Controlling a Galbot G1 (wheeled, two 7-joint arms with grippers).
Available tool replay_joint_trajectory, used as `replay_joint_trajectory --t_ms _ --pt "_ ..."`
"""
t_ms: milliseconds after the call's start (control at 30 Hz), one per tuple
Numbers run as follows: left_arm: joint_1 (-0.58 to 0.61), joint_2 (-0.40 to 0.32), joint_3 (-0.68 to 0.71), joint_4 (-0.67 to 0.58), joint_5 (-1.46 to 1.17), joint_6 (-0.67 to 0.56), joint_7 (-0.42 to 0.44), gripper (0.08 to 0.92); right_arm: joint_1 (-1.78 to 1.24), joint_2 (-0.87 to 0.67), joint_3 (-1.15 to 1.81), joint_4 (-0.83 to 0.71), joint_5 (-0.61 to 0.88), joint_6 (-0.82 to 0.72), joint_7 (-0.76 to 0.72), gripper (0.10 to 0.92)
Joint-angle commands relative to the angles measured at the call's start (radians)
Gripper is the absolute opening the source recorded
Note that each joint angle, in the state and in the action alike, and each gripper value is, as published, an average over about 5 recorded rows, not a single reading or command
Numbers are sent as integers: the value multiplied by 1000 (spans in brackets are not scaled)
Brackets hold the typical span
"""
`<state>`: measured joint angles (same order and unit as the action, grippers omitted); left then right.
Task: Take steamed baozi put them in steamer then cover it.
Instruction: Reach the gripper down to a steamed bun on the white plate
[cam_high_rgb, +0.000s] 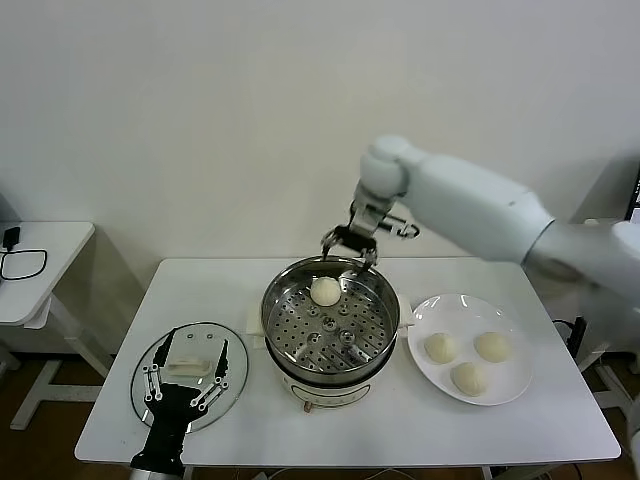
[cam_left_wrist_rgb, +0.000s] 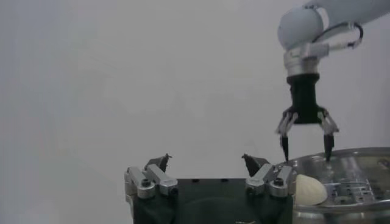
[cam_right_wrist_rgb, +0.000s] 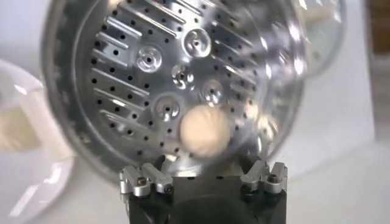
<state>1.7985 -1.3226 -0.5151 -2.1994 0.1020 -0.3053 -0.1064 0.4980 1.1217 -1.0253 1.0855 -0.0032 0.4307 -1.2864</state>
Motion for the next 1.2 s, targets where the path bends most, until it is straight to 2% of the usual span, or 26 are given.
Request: replay_joint_trajectory --t_ms 33,400,1200 --pt "-1 3 7 -1 1 -4 -2 823 163 -189 -194 -35 394 -390 -15 823" --pt "-1 9 11 -4 1 -1 -4 823 -30 -334 -314 -20 411 -485 80 823" --pt "13 -4 0 4 4 -11 -8 823 -256 -302 -221 -49 246 -487 125 823"
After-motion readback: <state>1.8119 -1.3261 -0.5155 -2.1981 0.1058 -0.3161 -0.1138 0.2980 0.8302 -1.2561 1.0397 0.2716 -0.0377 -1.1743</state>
